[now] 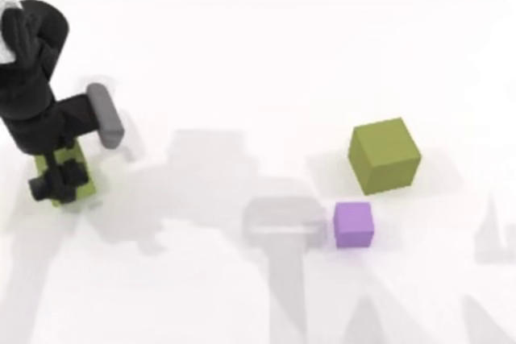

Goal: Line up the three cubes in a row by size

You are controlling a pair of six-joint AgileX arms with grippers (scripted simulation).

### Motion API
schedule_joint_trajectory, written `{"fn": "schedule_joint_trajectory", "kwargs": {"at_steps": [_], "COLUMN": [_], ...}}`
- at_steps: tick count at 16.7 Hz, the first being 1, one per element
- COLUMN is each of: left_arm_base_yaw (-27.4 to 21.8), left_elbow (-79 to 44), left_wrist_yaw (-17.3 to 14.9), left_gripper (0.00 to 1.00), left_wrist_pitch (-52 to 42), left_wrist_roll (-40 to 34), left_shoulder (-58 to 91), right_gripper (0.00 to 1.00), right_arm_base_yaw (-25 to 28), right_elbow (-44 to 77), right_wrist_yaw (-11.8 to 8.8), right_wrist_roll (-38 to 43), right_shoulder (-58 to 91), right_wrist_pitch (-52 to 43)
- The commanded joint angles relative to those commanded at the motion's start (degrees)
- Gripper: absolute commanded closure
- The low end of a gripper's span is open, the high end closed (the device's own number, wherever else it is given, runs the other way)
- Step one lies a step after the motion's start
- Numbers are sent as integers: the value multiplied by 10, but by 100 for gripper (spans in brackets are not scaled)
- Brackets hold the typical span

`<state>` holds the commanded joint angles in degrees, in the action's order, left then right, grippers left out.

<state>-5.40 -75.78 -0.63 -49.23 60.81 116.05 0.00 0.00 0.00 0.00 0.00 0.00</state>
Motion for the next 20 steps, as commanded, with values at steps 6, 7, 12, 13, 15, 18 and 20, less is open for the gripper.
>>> {"fn": "schedule_joint_trajectory", "kwargs": {"at_steps": [6,7,12,13,15,18,20], "left_arm_base_yaw": [8,8,-3,-16,-60,-167,-250], "left_elbow": [-68,-71,-76,-85,-110,-159,-195], "left_wrist_yaw": [0,0,1,1,1,2,2], "left_gripper": [100,100,100,100,100,100,100], "left_wrist_pitch": [-117,-121,-122,-126,-138,-162,-179], "left_wrist_roll": [-2,-2,-5,-10,-28,-67,-97], "left_shoulder": [-45,-48,-43,-39,-24,4,22], "right_gripper": [0,0,0,0,0,0,0], "right_arm_base_yaw": [0,0,0,0,0,0,0], "right_elbow": [0,0,0,0,0,0,0], "right_wrist_yaw": [0,0,0,0,0,0,0], "right_wrist_roll": [0,0,0,0,0,0,0], "right_shoulder": [0,0,0,0,0,0,0], "right_wrist_pitch": [0,0,0,0,0,0,0]}}
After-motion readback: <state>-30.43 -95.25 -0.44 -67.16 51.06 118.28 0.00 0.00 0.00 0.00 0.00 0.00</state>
